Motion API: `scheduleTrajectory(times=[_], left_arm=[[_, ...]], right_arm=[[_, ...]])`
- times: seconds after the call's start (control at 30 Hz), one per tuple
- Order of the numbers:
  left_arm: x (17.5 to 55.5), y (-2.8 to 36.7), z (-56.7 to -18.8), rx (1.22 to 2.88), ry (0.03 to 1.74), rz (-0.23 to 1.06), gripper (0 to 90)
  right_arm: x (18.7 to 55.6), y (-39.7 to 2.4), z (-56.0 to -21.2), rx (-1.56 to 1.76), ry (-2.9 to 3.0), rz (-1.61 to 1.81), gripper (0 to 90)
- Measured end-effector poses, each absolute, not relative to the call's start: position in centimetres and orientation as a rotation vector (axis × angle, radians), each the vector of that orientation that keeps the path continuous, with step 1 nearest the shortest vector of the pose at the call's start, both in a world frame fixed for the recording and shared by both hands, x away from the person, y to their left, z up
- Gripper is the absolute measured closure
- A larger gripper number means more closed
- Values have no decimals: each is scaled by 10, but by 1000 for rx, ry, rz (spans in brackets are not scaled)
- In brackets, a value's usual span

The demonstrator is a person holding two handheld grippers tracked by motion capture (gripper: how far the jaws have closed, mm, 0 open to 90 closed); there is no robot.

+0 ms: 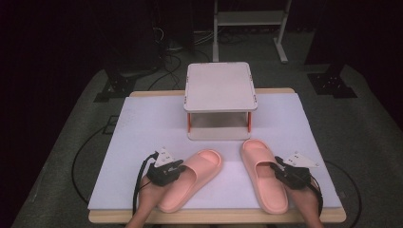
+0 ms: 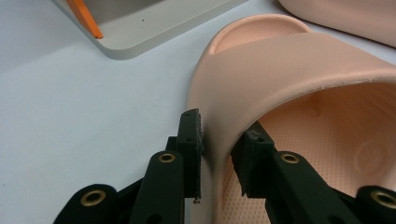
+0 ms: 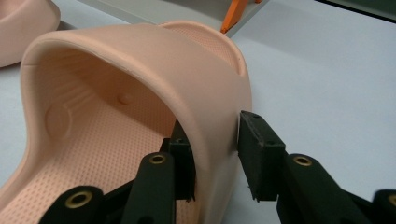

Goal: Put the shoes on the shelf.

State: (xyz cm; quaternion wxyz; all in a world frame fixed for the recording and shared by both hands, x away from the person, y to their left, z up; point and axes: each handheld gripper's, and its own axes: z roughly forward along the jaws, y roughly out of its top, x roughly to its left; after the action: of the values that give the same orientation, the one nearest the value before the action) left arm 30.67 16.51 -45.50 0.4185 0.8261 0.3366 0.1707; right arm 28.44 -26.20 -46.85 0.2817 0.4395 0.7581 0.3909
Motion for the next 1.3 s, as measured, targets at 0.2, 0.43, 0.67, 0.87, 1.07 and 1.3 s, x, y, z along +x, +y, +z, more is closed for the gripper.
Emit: scheduleTrajectory(times=[0.2,0.43,0.67,0.87,1.07,1.3], left_arm=[[307,166,-455,2075,854,446,776],[309,168,-456,2051,885,435,806],[311,169,-455,2039,917,425,825],[314,172,-455,2023,938,392,833],[315,175,-454,1980,951,349,836],[315,173,-450,1928,947,324,836]], right_arm=[[284,-260,-468,1188,2011,1019,719],[284,-258,-467,1208,1985,982,761],[286,-258,-467,1227,1973,962,818],[287,-261,-466,1255,1974,973,825],[287,-263,-464,1296,1969,1007,827],[285,-264,-459,1342,1941,1086,827]])
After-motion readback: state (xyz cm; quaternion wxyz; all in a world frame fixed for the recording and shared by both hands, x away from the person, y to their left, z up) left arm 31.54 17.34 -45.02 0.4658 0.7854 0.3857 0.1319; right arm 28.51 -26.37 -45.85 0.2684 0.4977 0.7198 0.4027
